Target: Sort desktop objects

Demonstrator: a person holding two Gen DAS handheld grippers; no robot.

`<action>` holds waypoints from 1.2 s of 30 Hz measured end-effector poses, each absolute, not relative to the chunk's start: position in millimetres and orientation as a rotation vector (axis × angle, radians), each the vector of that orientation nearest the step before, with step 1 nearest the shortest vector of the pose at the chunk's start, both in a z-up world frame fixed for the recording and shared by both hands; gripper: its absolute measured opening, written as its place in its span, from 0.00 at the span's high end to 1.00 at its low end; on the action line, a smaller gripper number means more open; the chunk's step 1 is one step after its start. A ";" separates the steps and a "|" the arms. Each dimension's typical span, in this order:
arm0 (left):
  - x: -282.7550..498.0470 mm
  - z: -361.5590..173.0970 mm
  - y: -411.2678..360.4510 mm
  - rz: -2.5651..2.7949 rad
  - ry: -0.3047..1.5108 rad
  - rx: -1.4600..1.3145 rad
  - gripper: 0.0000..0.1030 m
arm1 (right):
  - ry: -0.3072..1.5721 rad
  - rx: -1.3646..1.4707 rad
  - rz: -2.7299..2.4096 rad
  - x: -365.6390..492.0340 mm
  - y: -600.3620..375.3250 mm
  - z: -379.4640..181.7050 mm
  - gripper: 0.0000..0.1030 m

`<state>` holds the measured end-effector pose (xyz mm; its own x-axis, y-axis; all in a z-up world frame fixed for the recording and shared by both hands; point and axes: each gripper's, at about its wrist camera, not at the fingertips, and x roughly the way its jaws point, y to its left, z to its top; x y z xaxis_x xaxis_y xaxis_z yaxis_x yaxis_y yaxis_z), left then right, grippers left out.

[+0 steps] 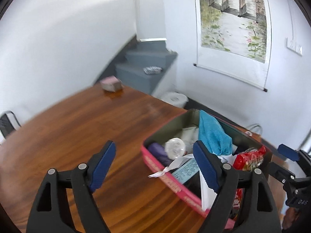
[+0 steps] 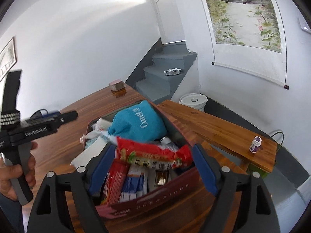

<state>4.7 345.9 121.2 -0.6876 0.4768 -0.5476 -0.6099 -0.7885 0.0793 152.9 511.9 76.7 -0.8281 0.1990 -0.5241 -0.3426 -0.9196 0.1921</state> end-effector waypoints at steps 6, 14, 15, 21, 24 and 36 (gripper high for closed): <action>25.0 124.9 330.8 2.422 0.258 -0.766 0.17 | 0.369 -0.724 2.723 172.9 497.7 80.8 0.04; 52.5 135.7 305.6 2.475 0.182 -0.741 0.17 | 0.273 -0.623 2.725 207.4 474.0 104.4 0.01; 55.0 136.8 303.1 2.478 0.179 -0.736 0.17 | 0.263 -0.621 2.724 208.9 470.3 105.0 0.01; 66.0 143.4 295.3 2.546 0.204 -0.708 0.17 | 0.199 -0.643 2.726 216.3 451.2 103.7 0.01; 73.3 144.8 295.8 2.595 0.264 -0.680 0.17 | 0.203 -0.653 2.717 219.4 449.4 100.6 0.01; 88.4 144.7 310.5 2.545 0.292 -0.672 0.17 | 0.277 -0.670 2.705 227.9 457.3 91.8 0.01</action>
<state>88.4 310.5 144.7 -0.7600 0.4020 -0.5107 -0.5073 -0.8581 0.0794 227.9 457.3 91.8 -0.8310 0.2773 -0.4823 -0.3693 -0.9233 0.1055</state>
